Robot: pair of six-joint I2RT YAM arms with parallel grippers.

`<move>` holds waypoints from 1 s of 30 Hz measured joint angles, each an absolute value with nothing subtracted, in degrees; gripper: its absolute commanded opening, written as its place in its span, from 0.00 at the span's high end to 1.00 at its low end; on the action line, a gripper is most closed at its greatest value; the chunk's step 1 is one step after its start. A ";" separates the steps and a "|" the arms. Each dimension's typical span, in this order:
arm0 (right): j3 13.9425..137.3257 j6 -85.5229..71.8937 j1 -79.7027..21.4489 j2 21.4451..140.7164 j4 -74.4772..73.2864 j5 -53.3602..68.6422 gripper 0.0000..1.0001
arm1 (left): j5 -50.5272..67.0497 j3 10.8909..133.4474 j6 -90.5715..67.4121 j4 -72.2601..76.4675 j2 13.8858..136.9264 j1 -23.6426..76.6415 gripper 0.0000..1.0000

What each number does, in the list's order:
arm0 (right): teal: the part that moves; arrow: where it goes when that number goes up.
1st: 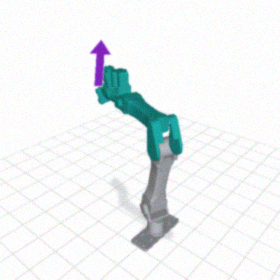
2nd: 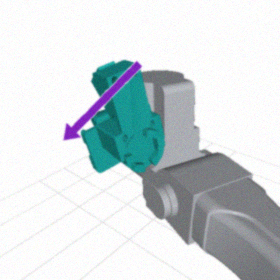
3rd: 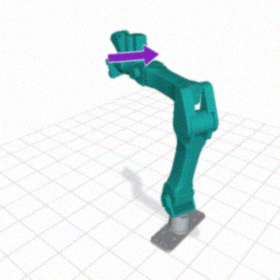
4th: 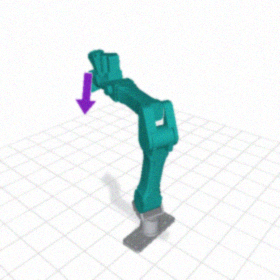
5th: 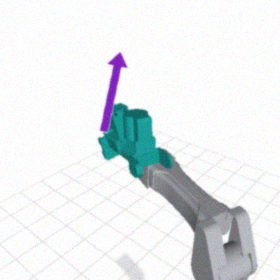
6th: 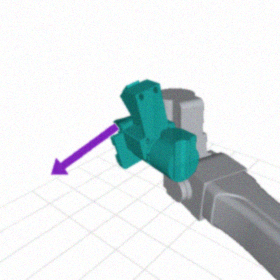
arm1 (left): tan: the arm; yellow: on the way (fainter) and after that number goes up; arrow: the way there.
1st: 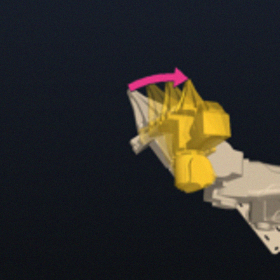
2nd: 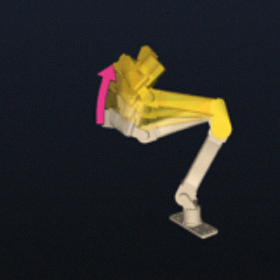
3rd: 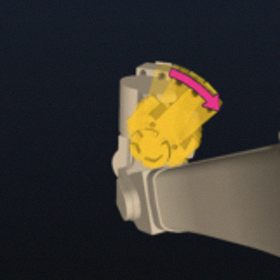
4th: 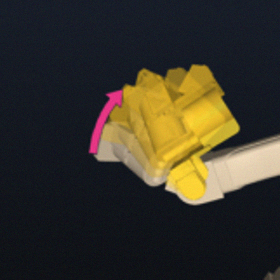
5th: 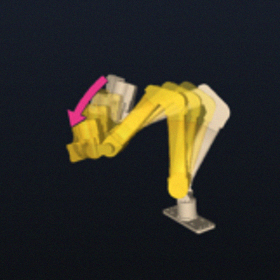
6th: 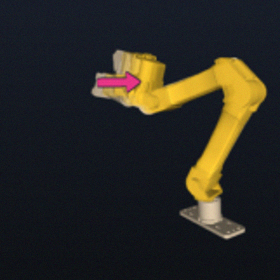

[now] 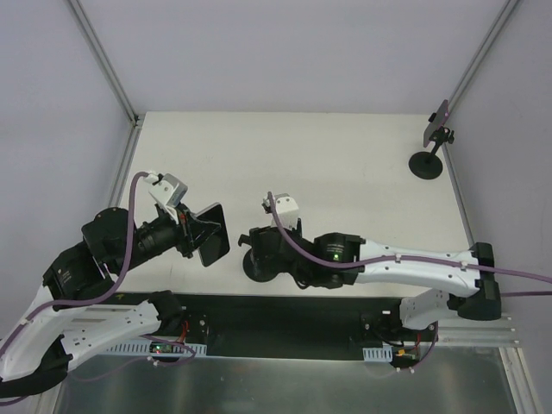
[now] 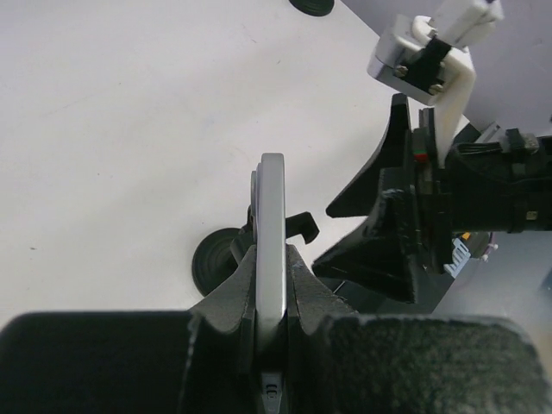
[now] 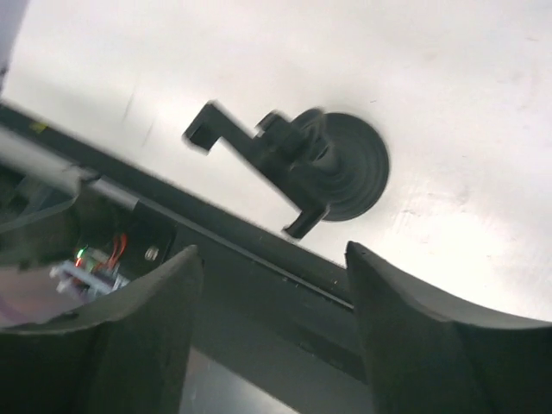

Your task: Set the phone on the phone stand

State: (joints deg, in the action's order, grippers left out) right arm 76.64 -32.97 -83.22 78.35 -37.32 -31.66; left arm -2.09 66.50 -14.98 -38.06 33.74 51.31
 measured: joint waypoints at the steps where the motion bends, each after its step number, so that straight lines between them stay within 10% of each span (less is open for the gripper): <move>1: 78.35 -34.52 -83.26 80.31 -39.29 -33.69 0.37 | -2.09 66.50 -14.96 -38.28 33.65 51.31 1.00; 18: 87.15 -43.99 -81.82 90.67 -51.81 -40.86 0.65 | -1.80 65.63 -14.96 -38.94 30.50 51.31 1.00; 25: 87.09 -43.03 -80.25 90.67 -51.62 -38.79 0.99 | -0.93 65.63 -14.96 -38.92 31.66 51.31 1.00; 30: 86.52 -35.44 -78.50 90.59 -48.99 -36.23 0.99 | 0.62 65.63 -14.79 -38.81 32.56 51.31 1.00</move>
State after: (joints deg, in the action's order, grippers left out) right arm 86.52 -35.44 -78.50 90.59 -48.99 -36.23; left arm 0.62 65.63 -14.79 -38.81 32.56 51.31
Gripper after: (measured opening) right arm 0.060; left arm 0.057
